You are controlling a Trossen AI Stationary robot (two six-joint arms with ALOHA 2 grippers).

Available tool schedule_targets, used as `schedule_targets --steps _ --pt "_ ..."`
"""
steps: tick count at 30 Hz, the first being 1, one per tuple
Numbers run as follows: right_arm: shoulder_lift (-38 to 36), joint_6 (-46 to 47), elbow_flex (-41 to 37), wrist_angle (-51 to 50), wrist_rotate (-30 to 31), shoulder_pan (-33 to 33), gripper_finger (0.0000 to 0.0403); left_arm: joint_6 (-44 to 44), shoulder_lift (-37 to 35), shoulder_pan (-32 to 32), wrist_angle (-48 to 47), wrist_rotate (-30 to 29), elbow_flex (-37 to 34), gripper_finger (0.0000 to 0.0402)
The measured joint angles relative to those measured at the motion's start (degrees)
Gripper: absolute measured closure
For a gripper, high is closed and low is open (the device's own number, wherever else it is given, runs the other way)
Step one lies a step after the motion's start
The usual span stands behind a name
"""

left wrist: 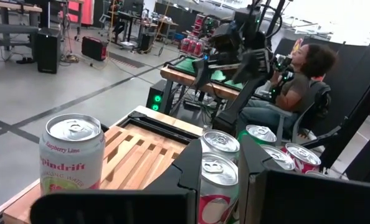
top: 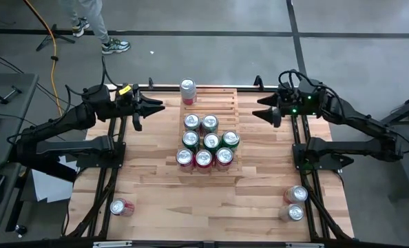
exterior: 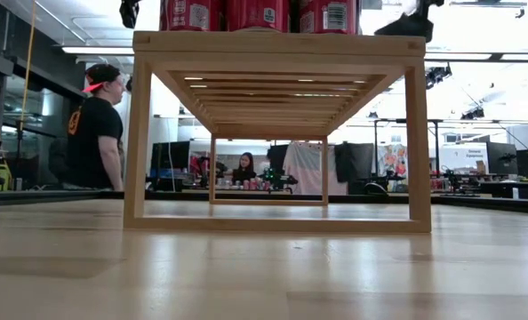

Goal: Place canned beverage on shelf
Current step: Put the white-pink soda can on the shelf aligned with the other white-pink soda can

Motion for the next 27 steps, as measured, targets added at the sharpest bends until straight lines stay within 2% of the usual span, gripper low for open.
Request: schedule_targets --steps 3,8,12,16,21,27 --pt "0.4 0.2 5.0 -7.1 -4.4 0.1 0.0006 0.0 0.0 0.0 0.0 0.0 0.0 0.0387" --pt "4.0 8.5 15.3 -29.7 -8.2 4.7 0.0008 -0.9 0.0 0.0 0.0 -0.1 0.0 0.0387" --pt "7.8 25.7 18.2 -48.8 -8.2 13.2 0.0008 -1.0 0.0 0.0 0.0 -0.1 0.0 0.0387" --pt "8.9 44.6 14.9 -58.3 -7.7 25.2 0.0008 -1.0 0.0 0.0 0.0 -0.1 0.0 0.0387" --pt "8.9 64.1 9.1 -57.2 -9.7 41.7 0.0008 -1.0 0.0 0.0 0.0 -0.1 0.0 0.0387" --pt "9.0 85.7 1.8 -42.3 -10.9 56.5 0.0008 -1.0 0.0 0.0 0.0 -0.1 0.0 0.0387"
